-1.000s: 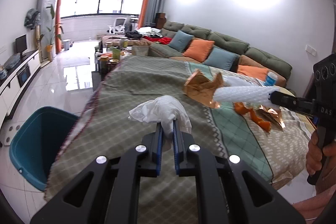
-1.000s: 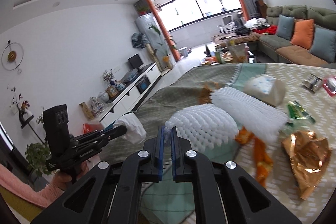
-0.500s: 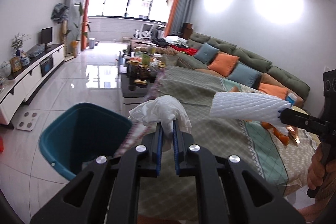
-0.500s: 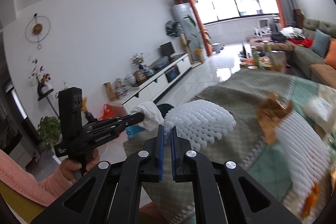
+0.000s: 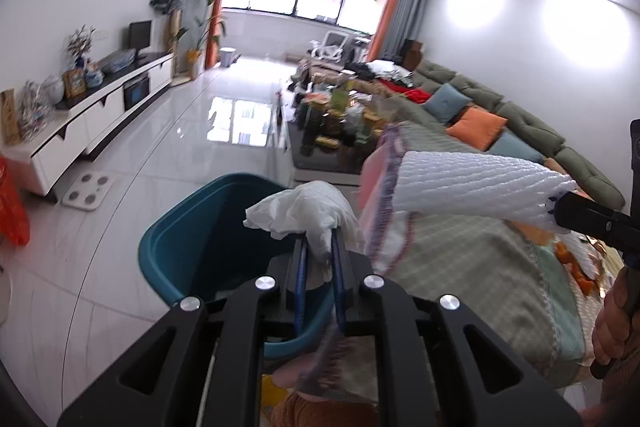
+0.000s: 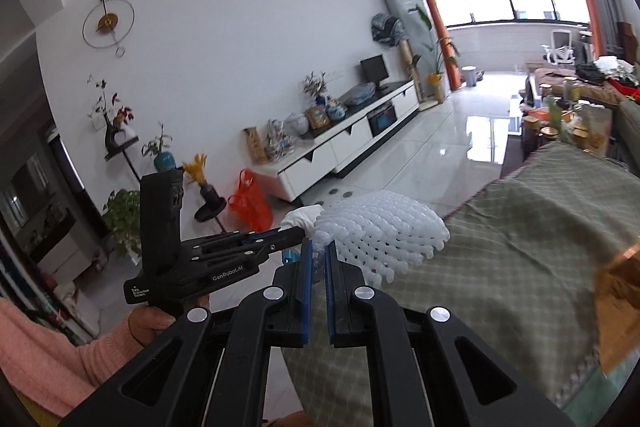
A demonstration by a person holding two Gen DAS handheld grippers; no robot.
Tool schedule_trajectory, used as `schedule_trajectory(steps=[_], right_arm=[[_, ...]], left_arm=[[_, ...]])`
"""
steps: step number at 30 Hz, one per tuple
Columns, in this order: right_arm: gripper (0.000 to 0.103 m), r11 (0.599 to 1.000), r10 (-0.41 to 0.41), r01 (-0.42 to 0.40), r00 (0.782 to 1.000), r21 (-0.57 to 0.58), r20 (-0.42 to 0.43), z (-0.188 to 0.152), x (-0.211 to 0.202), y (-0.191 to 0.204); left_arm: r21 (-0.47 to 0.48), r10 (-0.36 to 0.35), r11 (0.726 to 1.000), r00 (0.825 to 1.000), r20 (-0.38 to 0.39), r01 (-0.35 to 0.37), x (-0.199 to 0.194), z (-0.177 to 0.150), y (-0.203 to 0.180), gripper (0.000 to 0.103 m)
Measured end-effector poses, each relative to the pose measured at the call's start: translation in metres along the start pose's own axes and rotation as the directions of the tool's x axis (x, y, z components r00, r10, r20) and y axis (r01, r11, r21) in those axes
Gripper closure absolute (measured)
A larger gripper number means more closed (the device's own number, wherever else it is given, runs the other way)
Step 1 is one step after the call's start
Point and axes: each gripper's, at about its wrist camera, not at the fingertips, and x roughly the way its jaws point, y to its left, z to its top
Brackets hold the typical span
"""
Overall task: Collect trash
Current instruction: 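Carry tissue and foam net to the teal bin and open both grippers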
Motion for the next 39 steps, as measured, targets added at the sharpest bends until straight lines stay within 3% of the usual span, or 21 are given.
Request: schedule_trajectory(steps=[4,12,25,26,28,29,34,39], right_arm=[[0.097,1.0,0.011,-0.01,0.999,0.01,-0.052,0.004,0.029,-0.004],[0.097,0.999,0.016,-0.011,0.99,0.035,-0.14,0.009,0.075,-0.013],[0.093,0.999,-0.007,0.02,0.965,0.047,-0.261,0.011,0.137,-0.011],[0.091,0.998,-0.006,0.022,0.963,0.056,-0.27,0.012,0.14,-0.013],[0.058,0.996,-0.012,0.036,0.96,0.08,-0.28,0.01,0.142,-0.018],[0.054,0.995,-0.019,0.045,0.961,0.088,-0.275,0.01,0.141,-0.02],[0.054,0.994,-0.014,0.041,0.965,0.101,-0.262,0.01,0.133,-0.025],[0.054,0.992,-0.001,0.032,0.967,0.118,-0.254,0.013,0.125,-0.029]], left_arm=[[-0.026,0.023,0.999,0.999,-0.037,-0.024,0.012,-0.001,0.015,0.089],[-0.037,0.064,0.997,0.993,-0.1,-0.068,0.036,-0.004,0.031,0.076],[-0.083,0.097,0.991,0.985,-0.14,-0.109,0.052,-0.009,0.052,0.04],[-0.087,0.098,0.99,0.986,-0.135,-0.11,0.05,-0.008,0.053,0.035],[-0.093,0.102,0.989,0.987,-0.126,-0.114,0.047,-0.01,0.053,0.028],[-0.093,0.103,0.989,0.988,-0.117,-0.114,0.044,-0.009,0.052,0.025],[-0.08,0.109,0.99,0.99,-0.087,-0.116,0.034,-0.005,0.045,0.018],[-0.065,0.1,0.993,0.993,-0.055,-0.103,0.025,-0.001,0.037,0.017]])
